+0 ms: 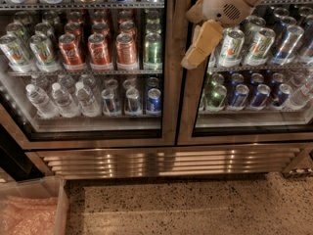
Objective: Open left fridge door
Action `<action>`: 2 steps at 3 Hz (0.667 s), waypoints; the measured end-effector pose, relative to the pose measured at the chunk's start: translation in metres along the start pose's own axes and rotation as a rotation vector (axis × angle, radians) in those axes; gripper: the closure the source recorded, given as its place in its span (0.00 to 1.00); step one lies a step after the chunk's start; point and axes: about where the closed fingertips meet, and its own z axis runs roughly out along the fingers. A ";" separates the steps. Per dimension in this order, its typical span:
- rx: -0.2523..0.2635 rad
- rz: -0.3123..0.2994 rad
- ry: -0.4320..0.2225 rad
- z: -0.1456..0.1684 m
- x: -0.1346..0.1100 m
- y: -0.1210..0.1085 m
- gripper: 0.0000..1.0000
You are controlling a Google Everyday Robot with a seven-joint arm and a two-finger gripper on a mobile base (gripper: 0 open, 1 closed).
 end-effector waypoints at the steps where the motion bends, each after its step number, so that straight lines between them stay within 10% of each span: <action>1: 0.002 0.033 -0.045 0.004 0.000 0.000 0.00; 2: 0.015 0.053 -0.074 0.002 0.001 -0.004 0.00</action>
Offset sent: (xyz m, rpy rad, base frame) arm 0.0673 -0.0063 0.0676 0.4009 -0.1497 -0.1535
